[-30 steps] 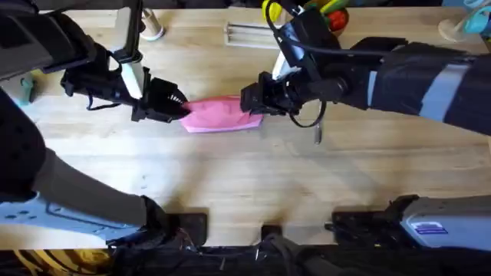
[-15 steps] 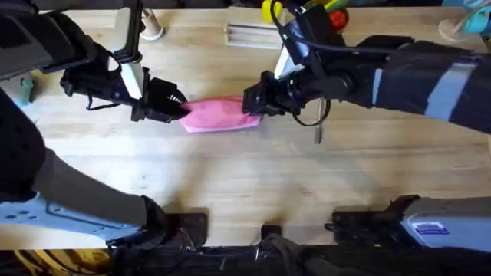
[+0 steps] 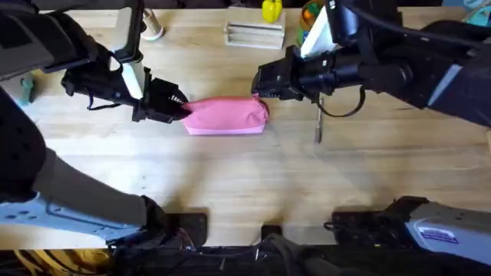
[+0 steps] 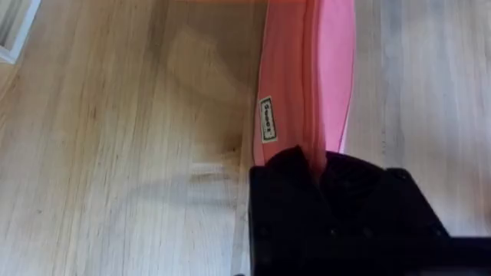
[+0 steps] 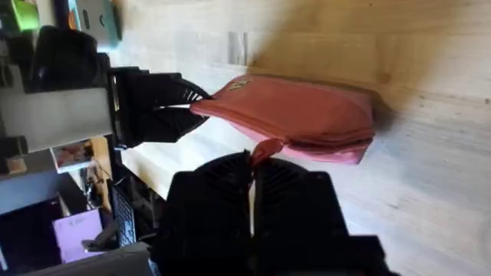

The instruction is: Unzip the bag, pick up the pens from the table one at a time and place them inside, then zip the bag closed.

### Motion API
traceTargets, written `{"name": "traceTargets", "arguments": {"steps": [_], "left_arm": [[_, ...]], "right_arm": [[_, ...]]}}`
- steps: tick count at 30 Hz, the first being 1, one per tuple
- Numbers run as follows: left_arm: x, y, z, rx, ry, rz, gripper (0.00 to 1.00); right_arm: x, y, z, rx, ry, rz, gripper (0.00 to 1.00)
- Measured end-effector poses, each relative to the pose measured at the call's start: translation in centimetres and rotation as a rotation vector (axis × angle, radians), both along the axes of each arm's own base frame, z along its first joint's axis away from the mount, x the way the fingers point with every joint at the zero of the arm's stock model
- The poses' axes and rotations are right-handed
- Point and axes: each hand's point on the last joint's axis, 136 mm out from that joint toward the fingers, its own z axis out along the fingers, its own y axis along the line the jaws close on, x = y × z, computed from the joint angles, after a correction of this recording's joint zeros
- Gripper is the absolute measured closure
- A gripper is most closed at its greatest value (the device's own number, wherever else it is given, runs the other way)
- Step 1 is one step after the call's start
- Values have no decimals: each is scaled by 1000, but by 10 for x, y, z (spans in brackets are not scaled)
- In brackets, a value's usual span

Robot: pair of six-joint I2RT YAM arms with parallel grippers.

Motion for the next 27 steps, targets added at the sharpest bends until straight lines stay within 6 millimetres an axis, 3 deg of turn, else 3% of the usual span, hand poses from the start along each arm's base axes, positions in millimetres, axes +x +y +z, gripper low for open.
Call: {"name": "traceTargets", "arguments": {"steps": [6, 13, 18, 27], "left_arm": [[0, -1, 1, -5, -2, -1, 958], [0, -1, 1, -4, -2, -1, 958], [0, 0, 0, 0, -1, -1, 958], [0, 0, 0, 3, 1, -1, 958]], "right_arm": [[8, -10, 0, 10, 15, -44, 971], [1, 2, 2, 16, 7, -9, 971], [-4, 22, 5, 36, -26, 42, 971], [-7, 83, -12, 47, -36, 161, 971]]}}
